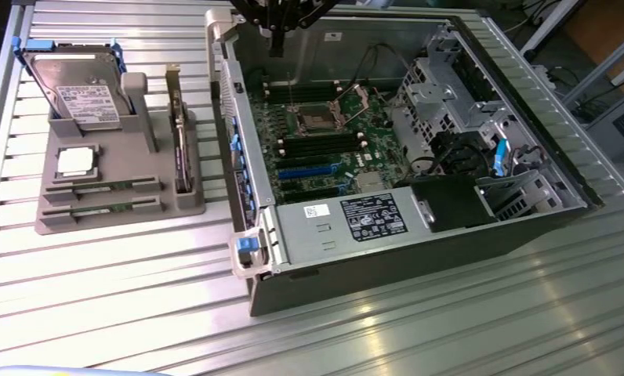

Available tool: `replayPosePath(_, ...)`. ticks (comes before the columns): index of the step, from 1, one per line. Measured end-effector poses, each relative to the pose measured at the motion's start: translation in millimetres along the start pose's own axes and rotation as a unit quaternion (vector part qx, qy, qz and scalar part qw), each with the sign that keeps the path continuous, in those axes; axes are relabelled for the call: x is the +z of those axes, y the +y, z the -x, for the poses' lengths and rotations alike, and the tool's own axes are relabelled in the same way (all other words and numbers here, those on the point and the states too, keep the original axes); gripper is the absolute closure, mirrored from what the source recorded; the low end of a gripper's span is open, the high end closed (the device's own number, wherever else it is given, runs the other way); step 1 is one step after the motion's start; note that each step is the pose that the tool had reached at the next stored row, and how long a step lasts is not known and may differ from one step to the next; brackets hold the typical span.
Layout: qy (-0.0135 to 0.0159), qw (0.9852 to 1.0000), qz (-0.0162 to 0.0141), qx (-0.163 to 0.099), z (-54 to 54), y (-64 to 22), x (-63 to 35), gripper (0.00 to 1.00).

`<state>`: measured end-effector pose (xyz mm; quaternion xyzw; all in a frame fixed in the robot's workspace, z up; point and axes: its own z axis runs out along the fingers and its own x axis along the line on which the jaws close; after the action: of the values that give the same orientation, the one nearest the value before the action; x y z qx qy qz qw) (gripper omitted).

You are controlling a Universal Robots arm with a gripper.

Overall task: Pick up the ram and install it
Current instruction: 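Reach for the ram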

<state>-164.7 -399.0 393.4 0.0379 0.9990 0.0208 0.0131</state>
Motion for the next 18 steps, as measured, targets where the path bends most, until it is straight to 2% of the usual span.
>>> replayPosePath(5,0.0000,1.0000,0.0000,0.000,-8.0,-0.6,-0.2,0.90)
replayPosePath(18,0.0000,1.0000,0.0001,0.000,-20.0,-1.5,-0.5,0.90)
